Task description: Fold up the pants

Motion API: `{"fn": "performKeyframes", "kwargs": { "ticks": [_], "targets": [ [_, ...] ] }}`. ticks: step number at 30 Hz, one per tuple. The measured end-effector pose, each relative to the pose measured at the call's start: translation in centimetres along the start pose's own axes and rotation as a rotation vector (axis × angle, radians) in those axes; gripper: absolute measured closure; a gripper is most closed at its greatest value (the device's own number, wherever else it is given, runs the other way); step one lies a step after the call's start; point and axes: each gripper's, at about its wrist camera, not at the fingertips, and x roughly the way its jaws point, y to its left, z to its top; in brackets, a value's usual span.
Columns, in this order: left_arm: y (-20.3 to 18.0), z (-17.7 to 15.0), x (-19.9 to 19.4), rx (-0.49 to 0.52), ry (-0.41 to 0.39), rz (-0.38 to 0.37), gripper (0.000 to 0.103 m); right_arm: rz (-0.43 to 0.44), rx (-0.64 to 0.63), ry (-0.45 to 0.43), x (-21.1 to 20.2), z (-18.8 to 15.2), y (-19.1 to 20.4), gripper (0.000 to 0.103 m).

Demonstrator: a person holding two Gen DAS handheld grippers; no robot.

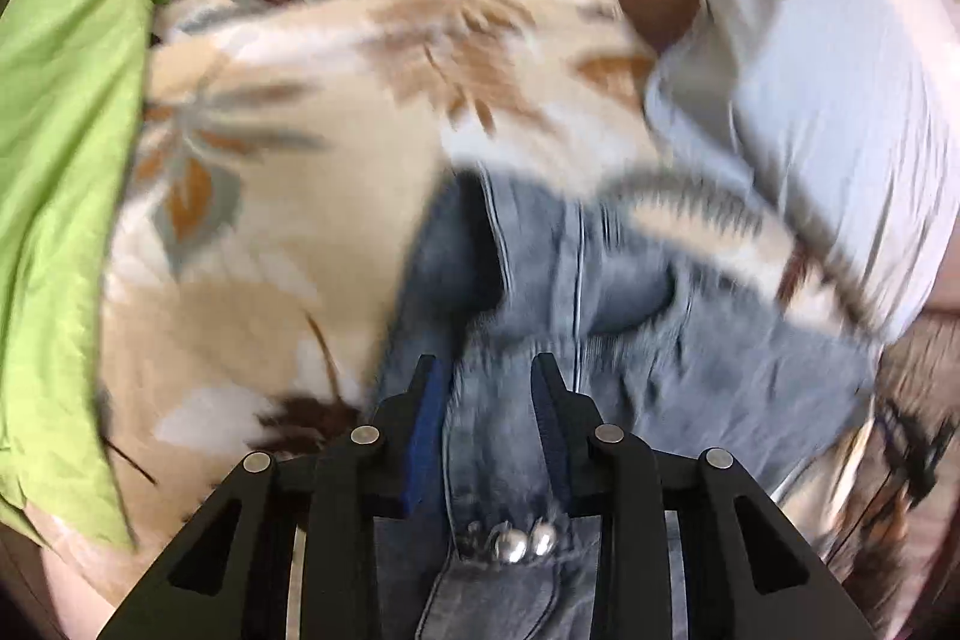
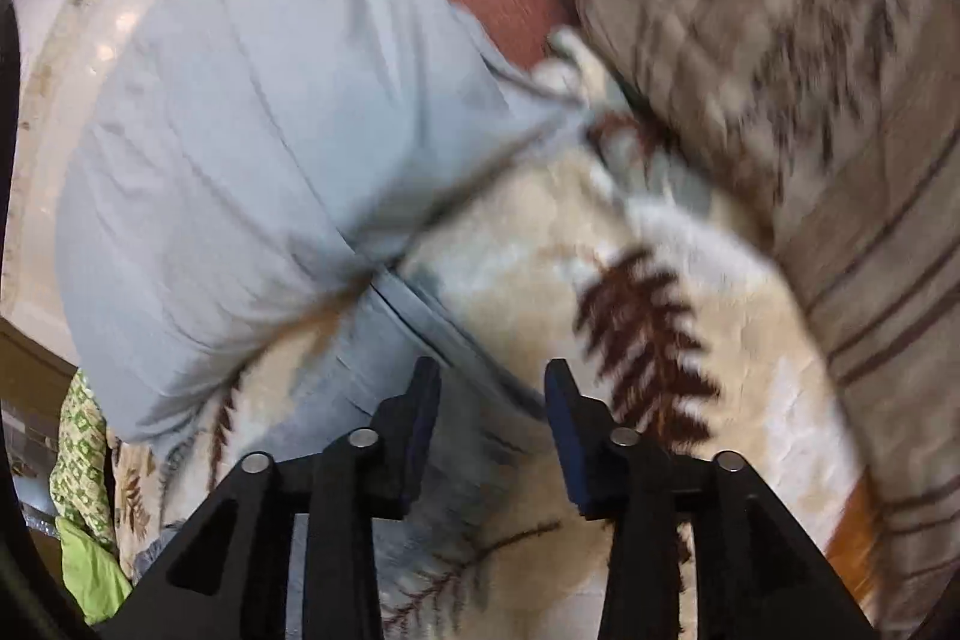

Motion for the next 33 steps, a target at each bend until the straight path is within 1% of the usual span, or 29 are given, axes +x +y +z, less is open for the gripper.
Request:
{"fn": "performKeyframes", "kwargs": {
  "ticks": [1,3,5,8,12,14,16,19,20,21,22,23,24,25,26,28,30,32,33],
  "targets": [
    [0.1,1.0,-0.2,-0.018,-0.004,-0.003,0.062,0.027,-0.02,0.004,-0.2,0.5,0.6,0.051],
    [0.1,2.3,0.2,-0.043,0.01,0.015,0.052,0.046,-0.068,0.03,0.0,1.3,2.0,0.042],
    [0.2,3.0,1.6,-0.067,0.048,0.026,0.052,0.042,-0.142,0.066,1.3,1.7,4.1,0.041],
    [-0.3,3.8,4.1,-0.095,0.105,0.016,0.053,0.02,-0.209,0.099,3.1,1.9,5.7,0.041],
    [-0.3,5.2,5.5,-0.119,0.103,-0.025,0.052,-0.056,-0.285,0.126,7.1,2.6,7.4,0.041],
    [-0.1,6.1,6.4,-0.136,0.104,-0.03,0.052,-0.068,-0.303,0.13,8.5,3.2,7.7,0.041],
    [0.3,6.9,7.8,-0.157,0.132,-0.036,0.052,-0.063,-0.317,0.159,10.1,3.4,7.9,0.04],
    [0.5,7.4,9.9,-0.181,0.173,-0.059,0.051,-0.082,-0.385,0.22,12.1,2.8,8.6,0.039],
    [0.5,7.5,10.6,-0.185,0.187,-0.064,0.05,-0.098,-0.42,0.212,12.2,2.6,9.0,0.039],
    [0.3,7.5,11.0,-0.185,0.185,-0.066,0.046,-0.102,-0.443,0.202,12.1,2.4,9.2,0.042],
    [0.0,7.5,11.0,-0.177,0.173,-0.079,0.042,-0.103,-0.452,0.198,12.0,2.4,9.3,0.051],
    [-0.4,7.6,11.1,-0.169,0.168,-0.102,0.043,-0.108,-0.457,0.191,11.8,2.3,9.3,0.06],
    [-0.9,7.5,11.2,-0.157,0.171,-0.129,0.049,-0.109,-0.456,0.19,11.7,2.3,9.3,0.08],
    [-1.3,7.3,11.3,-0.143,0.174,-0.145,0.064,-0.108,-0.457,0.192,11.5,2.2,9.3,0.086],
    [-1.9,7.1,11.4,-0.115,0.176,-0.137,0.071,-0.11,-0.461,0.191,11.2,2.2,9.2,0.086],
    [-2.8,6.7,11.5,-0.044,0.148,-0.059,0.089,-0.112,-0.471,0.173,10.0,2.0,9.0,0.088],
    [-3.0,6.4,11.5,-0.027,0.116,-0.003,0.098,-0.113,-0.473,0.148,8.9,1.7,8.9,0.089],
    [-3.2,6.0,11.1,-0.017,0.061,0.089,0.1,-0.113,-0.469,0.122,7.7,1.4,8.8,0.09],
    [-3.7,5.7,10.7,0.011,0.027,0.135,0.1,-0.113,-0.464,0.107,6.9,1.3,8.6,0.09]
  ]
}}
